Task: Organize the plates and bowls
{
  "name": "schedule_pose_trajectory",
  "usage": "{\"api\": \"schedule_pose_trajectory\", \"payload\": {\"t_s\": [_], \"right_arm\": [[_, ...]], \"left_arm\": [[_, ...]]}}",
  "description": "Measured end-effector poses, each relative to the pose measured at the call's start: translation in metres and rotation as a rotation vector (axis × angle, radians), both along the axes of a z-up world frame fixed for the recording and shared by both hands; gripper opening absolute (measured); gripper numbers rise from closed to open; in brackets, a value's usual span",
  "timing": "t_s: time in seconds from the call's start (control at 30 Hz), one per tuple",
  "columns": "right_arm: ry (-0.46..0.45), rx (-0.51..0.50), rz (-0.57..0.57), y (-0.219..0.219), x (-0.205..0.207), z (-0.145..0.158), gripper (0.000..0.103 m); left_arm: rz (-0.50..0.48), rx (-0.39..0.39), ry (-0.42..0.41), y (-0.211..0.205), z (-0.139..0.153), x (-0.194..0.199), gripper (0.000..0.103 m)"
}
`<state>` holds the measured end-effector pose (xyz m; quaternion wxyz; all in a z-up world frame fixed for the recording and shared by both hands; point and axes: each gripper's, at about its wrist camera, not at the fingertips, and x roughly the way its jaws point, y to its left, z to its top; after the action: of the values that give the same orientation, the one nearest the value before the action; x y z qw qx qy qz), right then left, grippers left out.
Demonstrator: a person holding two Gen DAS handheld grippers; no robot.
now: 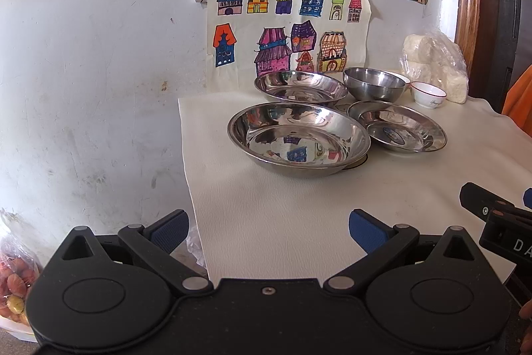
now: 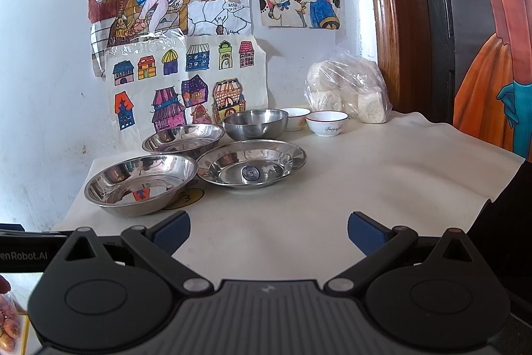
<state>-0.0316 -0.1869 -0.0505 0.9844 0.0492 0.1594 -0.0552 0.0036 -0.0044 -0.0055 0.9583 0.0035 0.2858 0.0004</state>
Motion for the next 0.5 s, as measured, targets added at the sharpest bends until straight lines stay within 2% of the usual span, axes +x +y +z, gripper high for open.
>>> {"api": "schedule_pose_trajectory", "payload": {"t_s": [0.5], "right_arm": [[0.002,0.001,-0.001,0.0001,0.0008,-0.001,0.103]], "left_arm": [[0.0,0.002,0.005,0.002,-0.0009,0.0031,0.102]]}}
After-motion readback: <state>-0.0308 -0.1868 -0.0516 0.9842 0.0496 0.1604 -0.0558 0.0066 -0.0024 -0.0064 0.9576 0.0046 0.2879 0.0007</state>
